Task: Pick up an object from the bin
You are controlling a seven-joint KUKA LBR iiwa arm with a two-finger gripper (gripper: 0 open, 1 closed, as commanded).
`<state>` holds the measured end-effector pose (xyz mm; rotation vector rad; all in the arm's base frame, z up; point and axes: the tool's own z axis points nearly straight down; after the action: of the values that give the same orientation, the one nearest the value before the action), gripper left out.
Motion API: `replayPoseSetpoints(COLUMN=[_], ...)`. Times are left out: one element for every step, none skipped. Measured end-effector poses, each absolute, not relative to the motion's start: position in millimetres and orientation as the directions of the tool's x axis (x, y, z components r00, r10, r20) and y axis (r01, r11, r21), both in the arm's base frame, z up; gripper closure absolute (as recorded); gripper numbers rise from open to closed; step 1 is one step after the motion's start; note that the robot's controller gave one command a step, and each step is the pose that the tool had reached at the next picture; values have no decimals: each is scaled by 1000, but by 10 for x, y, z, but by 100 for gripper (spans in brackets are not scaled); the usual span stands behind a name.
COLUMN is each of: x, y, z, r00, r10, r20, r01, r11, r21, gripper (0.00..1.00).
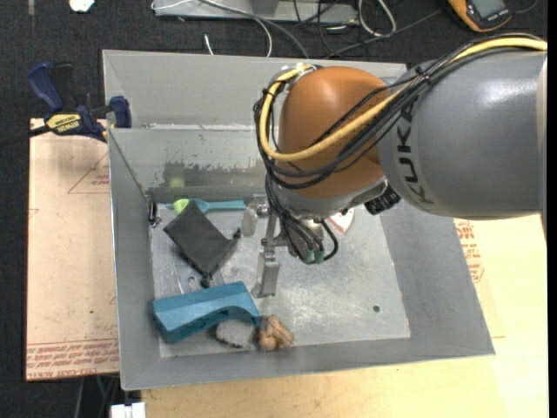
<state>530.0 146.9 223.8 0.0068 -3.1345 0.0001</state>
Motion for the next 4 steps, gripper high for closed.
replayPoseSetpoints(x=[5315, 5239, 4990, 4930], y=[1460, 1397, 1197, 1487], z=[2285, 1748, 1510, 871], r00=[-1000, -1000, -996, -993], r10=[0, 15, 86, 119], r20=[0, -5, -2, -5], r01=[0, 15, 86, 119], r11=[1000, 1000, 996, 993], r21=[1, 3, 4, 7], gripper=[0, 0, 0, 0])
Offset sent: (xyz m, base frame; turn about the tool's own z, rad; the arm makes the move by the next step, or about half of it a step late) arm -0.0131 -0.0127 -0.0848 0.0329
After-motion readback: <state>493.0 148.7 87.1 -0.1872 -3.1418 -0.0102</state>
